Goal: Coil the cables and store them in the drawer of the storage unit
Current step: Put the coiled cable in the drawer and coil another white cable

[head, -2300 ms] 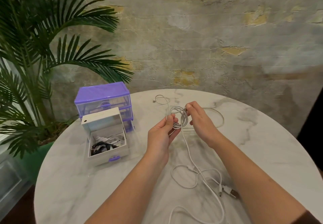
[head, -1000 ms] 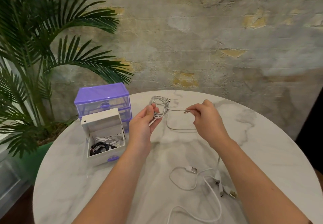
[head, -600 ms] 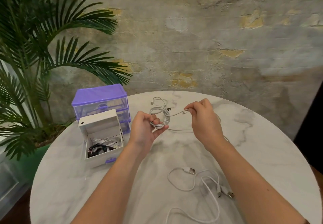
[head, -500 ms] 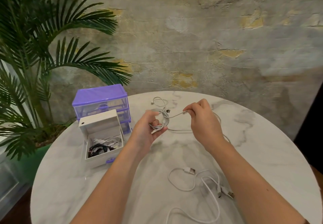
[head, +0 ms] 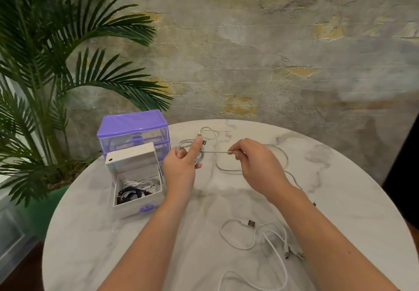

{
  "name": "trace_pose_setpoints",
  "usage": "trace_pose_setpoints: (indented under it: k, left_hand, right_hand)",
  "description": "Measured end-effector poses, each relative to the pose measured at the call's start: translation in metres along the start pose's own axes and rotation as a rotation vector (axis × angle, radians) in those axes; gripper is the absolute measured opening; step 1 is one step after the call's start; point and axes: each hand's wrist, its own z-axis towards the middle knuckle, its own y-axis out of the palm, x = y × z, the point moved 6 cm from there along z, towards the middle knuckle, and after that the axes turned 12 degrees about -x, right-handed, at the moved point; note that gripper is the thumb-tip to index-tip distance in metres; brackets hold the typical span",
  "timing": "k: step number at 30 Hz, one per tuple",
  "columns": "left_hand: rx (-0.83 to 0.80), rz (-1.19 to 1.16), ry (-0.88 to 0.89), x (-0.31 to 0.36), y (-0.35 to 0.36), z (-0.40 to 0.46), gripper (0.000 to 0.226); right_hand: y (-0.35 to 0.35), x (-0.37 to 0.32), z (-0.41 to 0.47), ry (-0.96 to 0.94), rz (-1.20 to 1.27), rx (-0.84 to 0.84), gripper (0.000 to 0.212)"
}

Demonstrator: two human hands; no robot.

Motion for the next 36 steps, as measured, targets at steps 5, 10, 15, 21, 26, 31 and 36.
trace_pose_setpoints:
  k: [5,10,15,21,26,31,36]
  left_hand:
    - [0.135,-0.022,-0.013,0.0,-0.011,-0.002,0.038]
    - [0.194,-0.088,-0.037,0.003,-0.016,-0.004,0.031]
    - [-0.008,-0.081,-0.09,-0.001,0.01,-0.013,0.034]
    - [-0.09,-0.259,-0.159,-0.001,0.019,-0.014,0.045]
    - [-0.19,-0.499,-0.228,-0.004,0.029,-0.015,0.04]
    - [-0.122,-0.446,-0.224,-0.005,0.025,-0.014,0.043]
    - [-0.097,-0.53,-0.292,-0.009,0.021,-0.01,0.045]
  right_hand:
    - [0.006,-0.003,-0.001,-0.066,0.089,-0.135,0.018]
    - [0.017,0.003,-0.006,0.06,0.302,-0.367,0.019]
    - [0.036,0.01,-0.013,0.226,0.483,-0.481,0.02]
    - [0.024,0.0,-0.004,0.184,0.745,-0.31,0.018]
    - [0.015,0.007,-0.006,0.198,0.715,-0.174,0.016]
    - [0.027,0.001,-0.005,0.178,0.615,-0.311,0.016]
    - [0.021,0.0,-0.003,0.227,0.792,-0.255,0.018]
